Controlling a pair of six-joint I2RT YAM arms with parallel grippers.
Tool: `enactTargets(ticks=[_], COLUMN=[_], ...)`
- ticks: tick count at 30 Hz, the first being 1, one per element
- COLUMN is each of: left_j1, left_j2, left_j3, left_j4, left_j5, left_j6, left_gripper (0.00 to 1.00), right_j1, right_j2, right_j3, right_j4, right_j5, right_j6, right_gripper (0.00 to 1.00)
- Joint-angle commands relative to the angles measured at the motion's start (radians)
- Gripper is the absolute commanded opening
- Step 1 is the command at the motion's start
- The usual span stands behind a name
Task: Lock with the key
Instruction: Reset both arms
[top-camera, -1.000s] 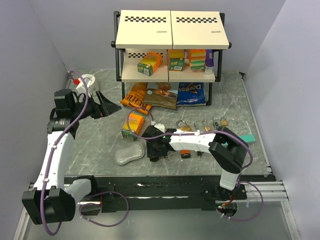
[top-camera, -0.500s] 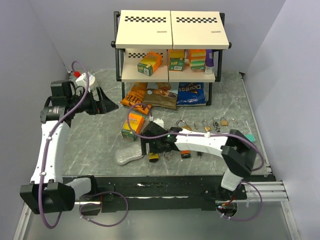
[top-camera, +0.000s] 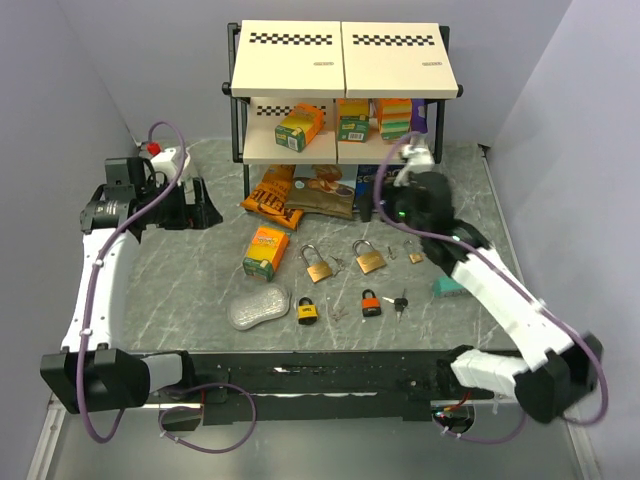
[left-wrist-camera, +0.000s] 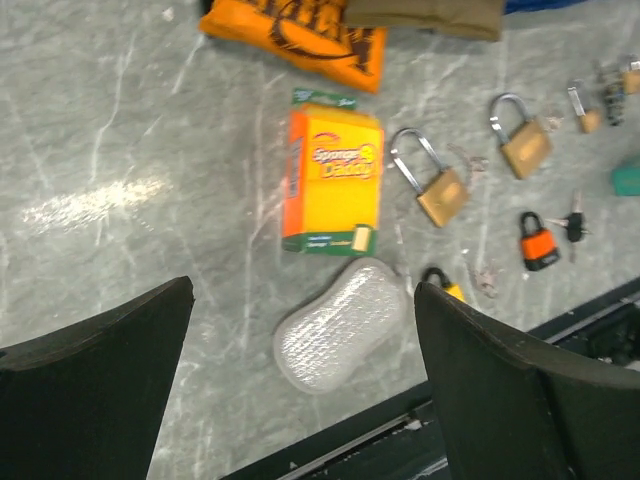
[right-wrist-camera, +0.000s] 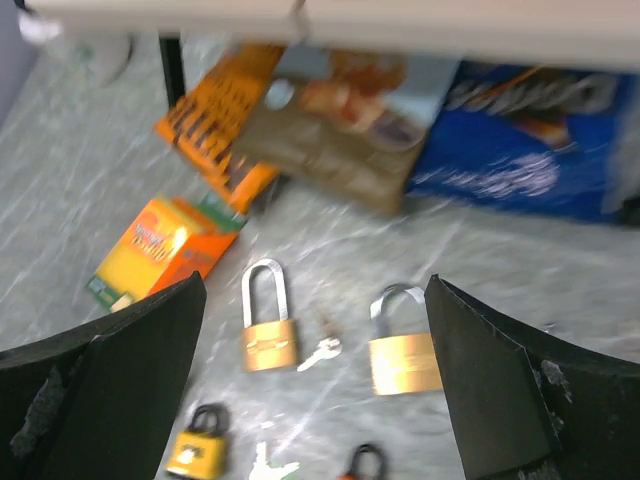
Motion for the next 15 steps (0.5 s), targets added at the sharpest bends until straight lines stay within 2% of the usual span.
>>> enactTargets(ticks=[1,4,9,15], left_j1=[-0.036,-0.082,-0.136,-0.145], left_j2=[0.024,0.014,0.036,0.029], left_j3=[-0.053,-0.120,-0.160,-0.142], left_j4=[0.073,0.151,0.231,0.271], left_j5=[-0.094,-0.177,-0.212,-0.218], left_j6=[0.068,0.091,0.073,0.062], left_gripper=[0.96,0.96,0.96,0.96], right_j1=[-0.146,-0.258,-0.318,-0.346], right_j2=[-0.193,-0.313,-0.463,-0.493], right_j3=[-0.085,-0.183,-0.348,-0.365], right_j4=[-0.012,-0.067,-0.125,-0.115], right_j5=[-0.091,-0.129,-0.152,-0.171], right_j6=[-0.129,-0.151,-0.186,-0.218], right_gripper=[0.99,0.99,0.99,0.99])
